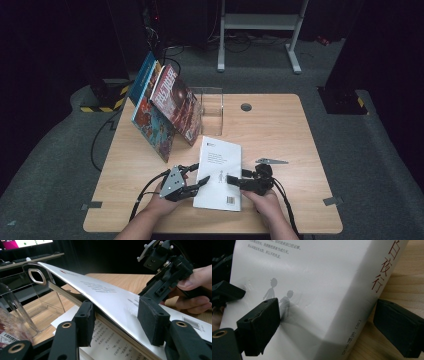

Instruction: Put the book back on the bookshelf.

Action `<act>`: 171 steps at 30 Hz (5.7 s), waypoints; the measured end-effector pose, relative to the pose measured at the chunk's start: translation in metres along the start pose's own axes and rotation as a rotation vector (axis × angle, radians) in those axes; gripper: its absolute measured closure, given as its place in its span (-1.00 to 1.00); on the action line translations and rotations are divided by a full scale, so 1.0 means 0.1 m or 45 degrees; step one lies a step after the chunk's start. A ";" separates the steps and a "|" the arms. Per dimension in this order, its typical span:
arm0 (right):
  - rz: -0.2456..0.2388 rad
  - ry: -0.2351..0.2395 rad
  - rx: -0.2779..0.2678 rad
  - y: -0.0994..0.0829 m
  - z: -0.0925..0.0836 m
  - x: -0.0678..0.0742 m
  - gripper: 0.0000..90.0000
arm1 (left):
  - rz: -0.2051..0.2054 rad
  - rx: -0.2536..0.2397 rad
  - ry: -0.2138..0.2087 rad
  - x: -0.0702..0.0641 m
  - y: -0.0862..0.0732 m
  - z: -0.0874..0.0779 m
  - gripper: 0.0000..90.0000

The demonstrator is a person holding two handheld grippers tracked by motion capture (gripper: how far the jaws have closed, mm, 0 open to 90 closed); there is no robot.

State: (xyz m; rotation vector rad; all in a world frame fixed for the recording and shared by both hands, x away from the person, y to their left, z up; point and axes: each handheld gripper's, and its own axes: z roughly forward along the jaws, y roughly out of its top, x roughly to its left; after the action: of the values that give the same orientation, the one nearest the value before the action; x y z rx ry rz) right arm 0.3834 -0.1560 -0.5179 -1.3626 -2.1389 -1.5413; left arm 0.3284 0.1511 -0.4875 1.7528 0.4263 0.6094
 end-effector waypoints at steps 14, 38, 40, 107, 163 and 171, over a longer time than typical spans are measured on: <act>0.040 0.108 -0.006 0.00 0.02 -0.01 -0.84 | 0.062 -0.052 -0.007 -0.04 0.01 -0.03 0.08; -0.018 0.010 -0.088 -0.01 -0.16 0.07 -0.36 | -0.069 0.101 -0.009 0.08 -0.03 0.06 0.07; -0.029 0.002 -0.099 0.00 -0.17 0.08 -0.34 | -0.075 0.105 -0.003 0.08 -0.03 0.06 0.07; -0.470 -0.080 -0.367 0.00 -0.43 0.37 0.08 | -0.307 0.057 0.153 0.20 -0.04 0.08 -0.21; -0.610 -0.160 -0.462 0.03 -0.38 0.51 -0.40 | -0.344 0.179 0.177 -0.10 -0.14 0.22 -0.39; -0.713 -0.134 -0.477 -0.07 -0.43 0.54 0.12 | -0.373 0.174 0.221 -0.07 -0.14 0.25 -0.38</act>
State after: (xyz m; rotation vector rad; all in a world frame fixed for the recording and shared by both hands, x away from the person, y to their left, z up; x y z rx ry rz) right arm 0.3325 -0.1609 -0.4714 -0.9869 -2.5373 -2.2098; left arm 0.3381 0.1314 -0.5075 1.7285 0.8461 0.5324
